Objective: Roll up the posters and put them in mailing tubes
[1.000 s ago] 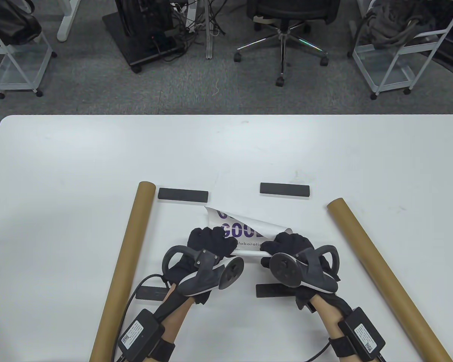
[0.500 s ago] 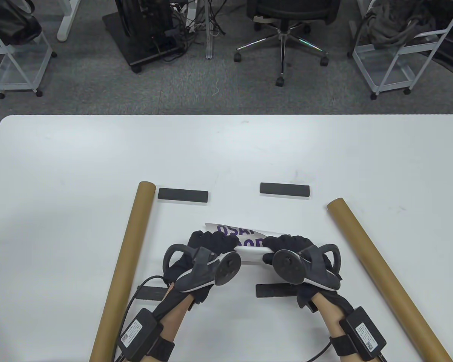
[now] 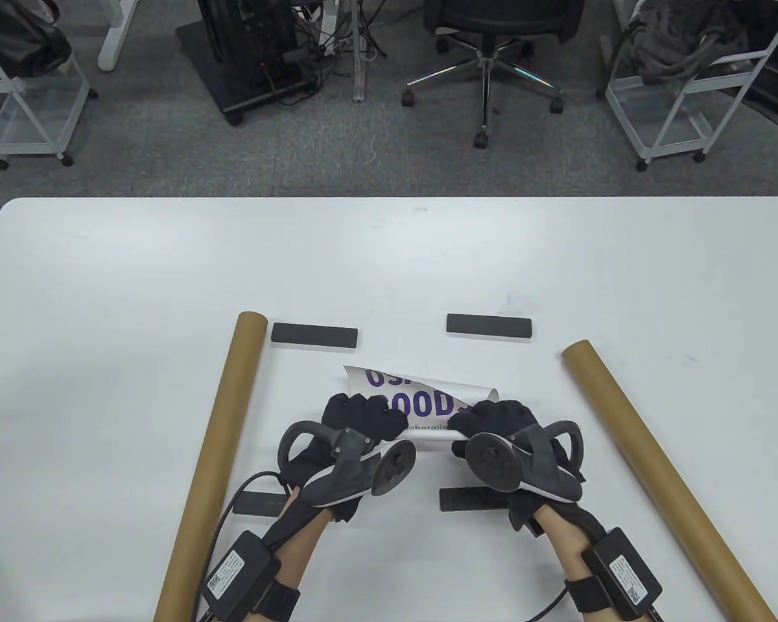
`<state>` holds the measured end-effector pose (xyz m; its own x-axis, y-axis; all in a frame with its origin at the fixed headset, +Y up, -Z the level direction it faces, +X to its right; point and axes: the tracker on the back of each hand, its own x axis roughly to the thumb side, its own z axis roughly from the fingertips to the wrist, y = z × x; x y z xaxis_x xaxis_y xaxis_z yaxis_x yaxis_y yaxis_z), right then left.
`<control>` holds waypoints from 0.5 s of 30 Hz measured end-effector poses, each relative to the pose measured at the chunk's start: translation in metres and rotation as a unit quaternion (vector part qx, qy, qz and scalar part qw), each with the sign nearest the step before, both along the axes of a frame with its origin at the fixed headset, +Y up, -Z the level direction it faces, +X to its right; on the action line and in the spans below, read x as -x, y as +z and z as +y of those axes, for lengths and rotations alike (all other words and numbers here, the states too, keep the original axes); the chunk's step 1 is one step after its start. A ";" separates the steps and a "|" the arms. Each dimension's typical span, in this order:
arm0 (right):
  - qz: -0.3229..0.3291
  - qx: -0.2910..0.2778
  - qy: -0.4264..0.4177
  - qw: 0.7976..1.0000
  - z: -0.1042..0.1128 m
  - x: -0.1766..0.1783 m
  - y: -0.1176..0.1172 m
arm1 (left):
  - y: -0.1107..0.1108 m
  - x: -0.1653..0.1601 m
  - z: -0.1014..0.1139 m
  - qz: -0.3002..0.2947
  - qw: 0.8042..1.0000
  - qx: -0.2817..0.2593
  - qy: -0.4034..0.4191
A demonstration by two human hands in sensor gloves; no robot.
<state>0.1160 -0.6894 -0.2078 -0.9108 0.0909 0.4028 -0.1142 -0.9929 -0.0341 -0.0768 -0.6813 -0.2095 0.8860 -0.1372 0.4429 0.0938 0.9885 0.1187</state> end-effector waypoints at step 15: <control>-0.004 0.005 -0.001 1.000 -0.001 -0.001 0.000 | 0.000 0.001 0.002 -0.001 1.000 -0.004 0.003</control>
<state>0.1169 -0.6900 -0.2073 -0.9140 0.0964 0.3942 -0.1154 -0.9930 -0.0248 -0.0780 -0.6789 -0.2093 0.8857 -0.1349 0.4442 0.0867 0.9881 0.1271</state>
